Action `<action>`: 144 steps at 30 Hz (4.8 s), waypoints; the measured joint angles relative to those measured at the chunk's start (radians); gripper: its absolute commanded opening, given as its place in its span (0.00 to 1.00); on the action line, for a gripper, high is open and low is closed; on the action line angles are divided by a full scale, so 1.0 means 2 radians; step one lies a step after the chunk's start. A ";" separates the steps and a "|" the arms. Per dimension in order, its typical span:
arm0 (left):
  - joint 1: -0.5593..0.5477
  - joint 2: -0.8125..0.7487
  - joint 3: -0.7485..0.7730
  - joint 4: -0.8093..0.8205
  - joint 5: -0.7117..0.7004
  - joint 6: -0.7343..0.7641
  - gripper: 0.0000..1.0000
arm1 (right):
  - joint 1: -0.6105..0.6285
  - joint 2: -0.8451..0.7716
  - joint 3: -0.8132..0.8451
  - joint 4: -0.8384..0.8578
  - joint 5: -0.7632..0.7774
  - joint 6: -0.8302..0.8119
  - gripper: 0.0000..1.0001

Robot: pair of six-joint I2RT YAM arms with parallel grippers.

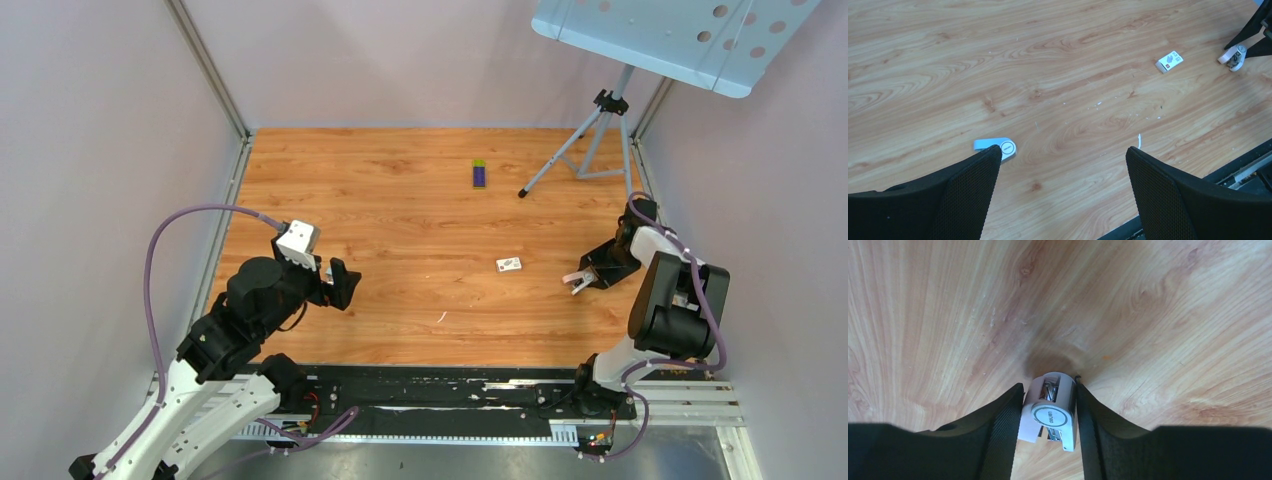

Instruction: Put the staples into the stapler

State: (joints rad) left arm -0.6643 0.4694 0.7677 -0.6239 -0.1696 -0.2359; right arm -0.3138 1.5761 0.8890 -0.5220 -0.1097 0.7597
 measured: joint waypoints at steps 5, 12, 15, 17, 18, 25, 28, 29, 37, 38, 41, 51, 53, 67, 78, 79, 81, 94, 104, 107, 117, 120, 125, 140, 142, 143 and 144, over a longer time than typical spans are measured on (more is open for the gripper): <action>0.000 0.000 -0.001 0.000 0.000 -0.001 0.96 | 0.000 0.000 0.000 -0.003 -0.007 0.000 0.35; 0.000 0.013 -0.001 0.016 0.011 -0.024 0.91 | 0.008 -0.051 -0.001 -0.010 -0.049 -0.004 0.32; 0.000 0.033 -0.001 0.039 0.033 -0.043 0.90 | 0.033 -0.099 -0.002 -0.008 -0.073 0.002 0.31; 0.000 0.048 -0.001 0.057 0.051 -0.056 0.88 | 0.063 -0.123 -0.003 -0.006 -0.085 0.008 0.31; 0.000 0.058 -0.001 0.068 0.061 -0.062 0.87 | 0.089 -0.136 -0.003 -0.003 -0.090 0.013 0.31; 0.000 0.132 0.002 0.141 0.141 -0.108 0.83 | 0.273 -0.165 0.007 0.016 -0.110 0.054 0.30; 0.000 0.157 -0.001 0.171 0.169 -0.128 0.81 | 0.332 -0.169 0.012 0.032 -0.109 0.074 0.30; -0.001 0.161 -0.005 0.181 0.176 -0.134 0.80 | 0.345 -0.170 0.013 0.037 -0.109 0.080 0.30; -0.040 0.202 -0.052 0.260 0.199 -0.177 0.79 | 0.430 -0.170 0.016 0.077 -0.107 0.108 0.30; -0.047 0.210 -0.052 0.267 0.199 -0.179 0.79 | 0.435 -0.170 0.016 0.081 -0.106 0.109 0.30; -0.065 0.236 -0.052 0.285 0.196 -0.181 0.76 | 0.447 -0.170 0.016 0.094 -0.106 0.114 0.30; -0.104 0.309 -0.049 0.327 0.186 -0.183 0.64 | 0.478 -0.169 0.016 0.123 -0.107 0.123 0.30; -0.104 0.310 -0.049 0.337 0.184 -0.184 0.62 | 0.481 -0.169 0.016 0.126 -0.108 0.123 0.30; -0.103 0.339 -0.052 0.365 0.182 -0.191 0.01 | 0.492 -0.171 0.015 0.137 -0.109 0.112 0.48; -0.109 0.281 -0.053 0.336 0.170 -0.193 0.00 | 0.495 -0.234 -0.002 0.128 -0.077 0.000 0.75; -0.110 0.270 -0.054 0.329 0.164 -0.194 0.00 | 0.495 -0.247 -0.007 0.134 -0.078 -0.015 0.73; -0.110 0.245 -0.057 0.311 0.146 -0.197 0.00 | 0.495 -0.274 -0.023 0.152 -0.081 -0.051 0.68; -0.108 0.186 -0.060 0.273 0.053 -0.249 0.00 | 0.535 -0.367 -0.130 0.288 -0.099 -0.179 0.65; -0.108 0.180 -0.059 0.270 0.046 -0.292 0.00 | 0.630 -0.300 -0.125 0.360 -0.011 -0.233 0.68; -0.108 0.180 -0.059 0.269 0.044 -0.298 0.00 | 0.643 -0.276 -0.118 0.374 0.009 -0.241 0.68; -0.108 0.181 -0.059 0.269 0.037 -0.308 0.00 | 0.665 -0.232 -0.105 0.424 0.063 -0.247 0.64; -0.107 0.181 -0.056 0.270 0.034 -0.310 0.00 | 0.665 -0.228 -0.105 0.434 0.073 -0.246 0.57; -0.107 0.182 -0.049 0.266 0.029 -0.311 0.00 | 0.669 -0.226 -0.110 0.451 0.093 -0.244 0.43; -0.107 0.192 0.000 0.170 0.051 -0.291 0.00 | 0.669 -0.238 -0.157 0.488 0.126 -0.267 0.37; -0.107 0.194 0.009 0.157 0.057 -0.286 0.00 | 0.669 -0.243 -0.162 0.490 0.126 -0.275 0.36; -0.107 0.194 0.012 0.150 0.060 -0.283 0.00 | 0.669 -0.244 -0.164 0.492 0.126 -0.279 0.36; -0.107 0.194 0.014 0.146 0.063 -0.282 0.00 | 0.669 -0.246 -0.165 0.494 0.126 -0.283 0.36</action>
State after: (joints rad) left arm -0.8783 0.8577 0.7948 -0.3313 -0.0441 -0.7990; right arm 1.0233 1.0843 0.5591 0.4652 0.1413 0.1936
